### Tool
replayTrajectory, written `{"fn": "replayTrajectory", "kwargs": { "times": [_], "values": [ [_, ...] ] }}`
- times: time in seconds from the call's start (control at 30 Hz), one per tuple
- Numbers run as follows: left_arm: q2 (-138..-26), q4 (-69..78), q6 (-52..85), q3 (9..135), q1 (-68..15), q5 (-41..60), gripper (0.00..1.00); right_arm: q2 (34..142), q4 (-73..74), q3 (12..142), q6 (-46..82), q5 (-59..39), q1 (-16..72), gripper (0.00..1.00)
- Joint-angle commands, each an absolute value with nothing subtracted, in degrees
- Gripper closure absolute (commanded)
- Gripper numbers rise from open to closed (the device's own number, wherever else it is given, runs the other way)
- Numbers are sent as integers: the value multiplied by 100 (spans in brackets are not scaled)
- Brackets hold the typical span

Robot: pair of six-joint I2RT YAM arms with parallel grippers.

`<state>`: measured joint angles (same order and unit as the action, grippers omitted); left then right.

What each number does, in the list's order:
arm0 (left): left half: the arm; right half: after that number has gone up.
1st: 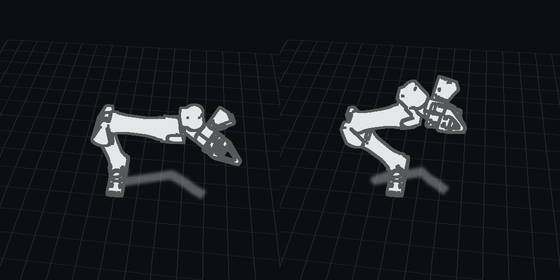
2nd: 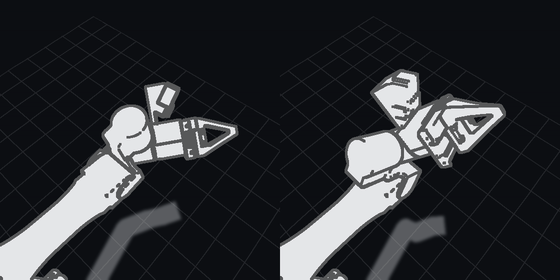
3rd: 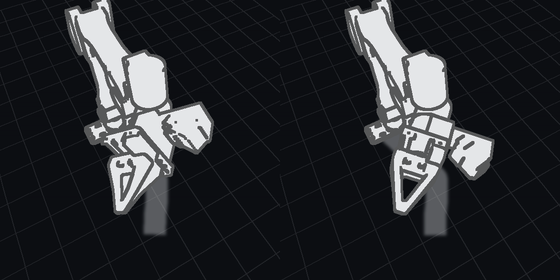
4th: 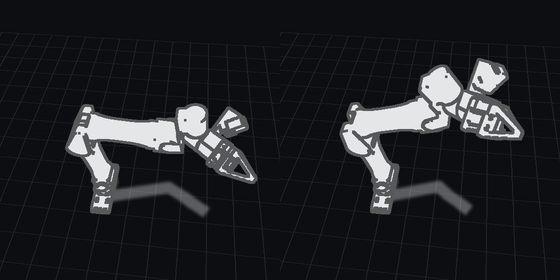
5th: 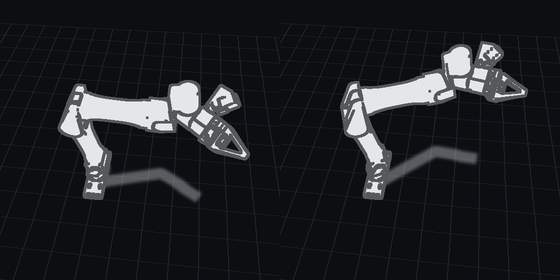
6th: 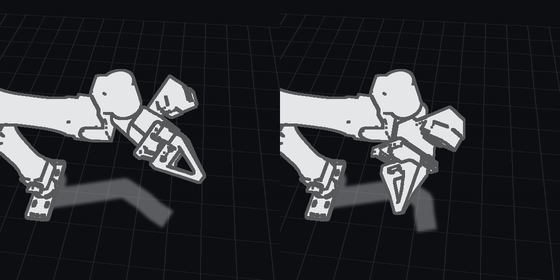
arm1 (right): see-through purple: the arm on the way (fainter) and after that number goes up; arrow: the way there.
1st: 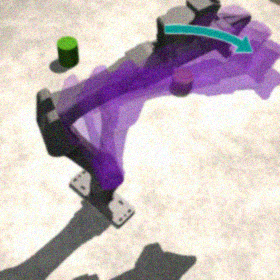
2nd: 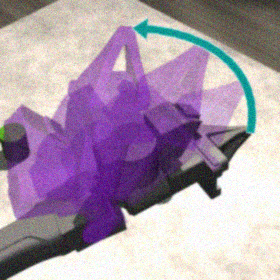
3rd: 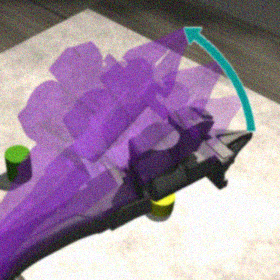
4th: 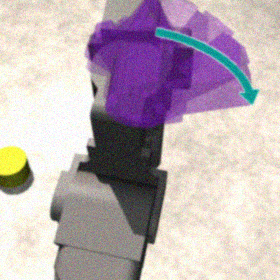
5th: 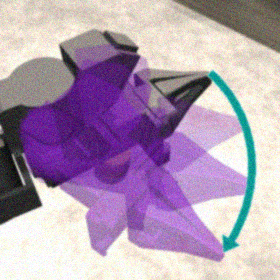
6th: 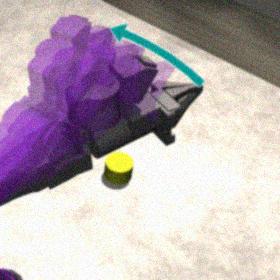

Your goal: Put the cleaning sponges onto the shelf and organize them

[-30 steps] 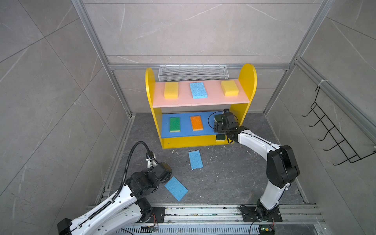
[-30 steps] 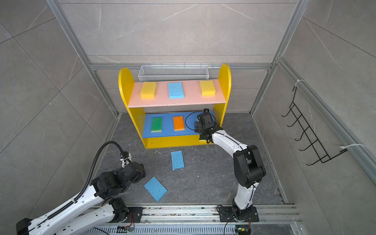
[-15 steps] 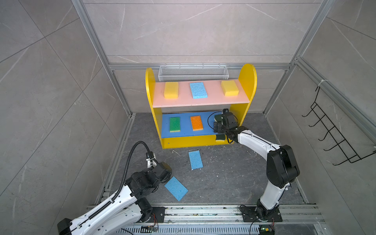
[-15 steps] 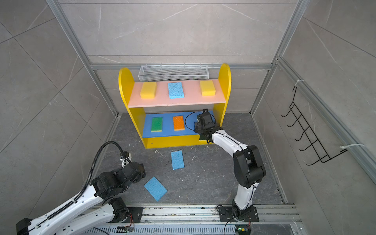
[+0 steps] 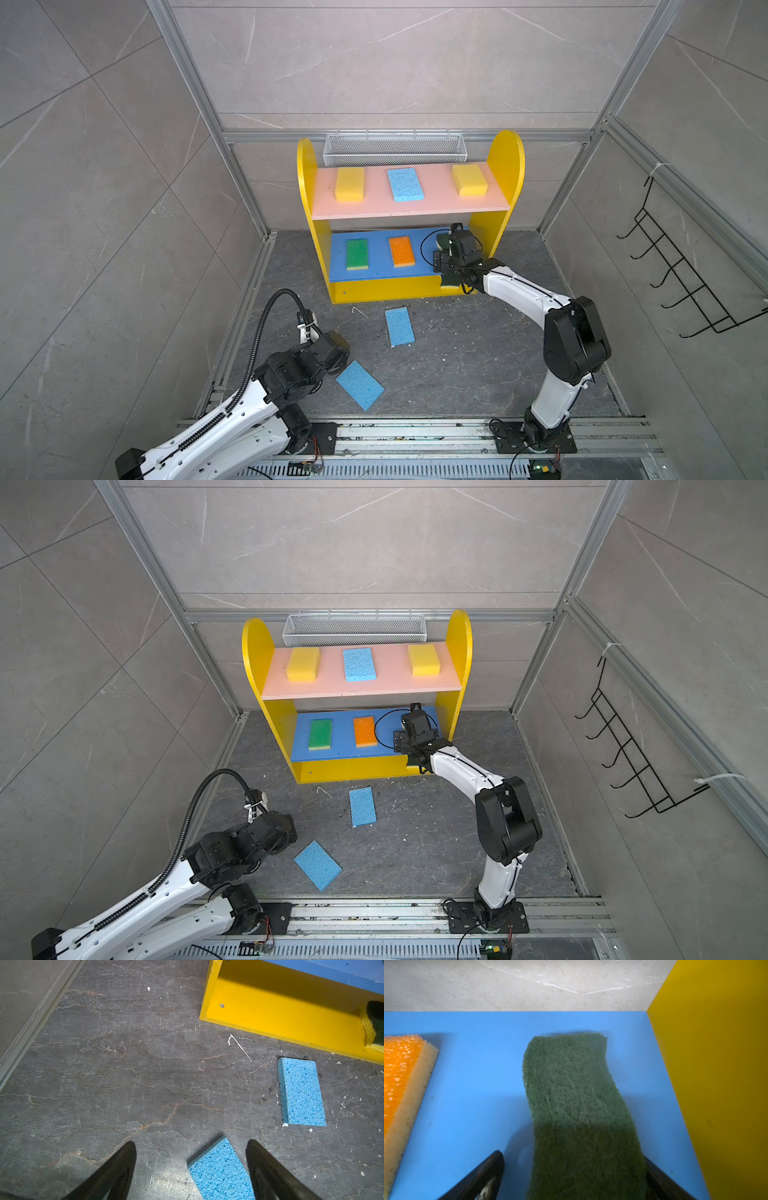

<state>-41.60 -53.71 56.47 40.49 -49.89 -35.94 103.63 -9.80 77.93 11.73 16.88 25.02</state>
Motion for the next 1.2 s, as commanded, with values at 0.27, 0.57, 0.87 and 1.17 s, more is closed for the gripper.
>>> {"fn": "replayTrajectory", "kwargs": {
  "times": [0.27, 0.57, 0.87, 1.17],
  "values": [
    [-4089, -5429, 5726, 4102, -4997, -3762, 14, 9874, -1289, 7360, 1130, 2089, 2540, 4],
    [-4151, -5659, 5687, 4320, -4992, -3779, 15, 8737, -1640, 6906, 1218, 1514, 2590, 4],
    [-4219, -5704, 5823, 4187, -5001, -3433, 15, 7616, -2397, 6249, 1578, 980, 2620, 5],
    [-4271, -5680, 6400, 3553, -5009, -2822, 16, 6744, -2619, 5151, 2144, 482, 2620, 5]
  ]
}}
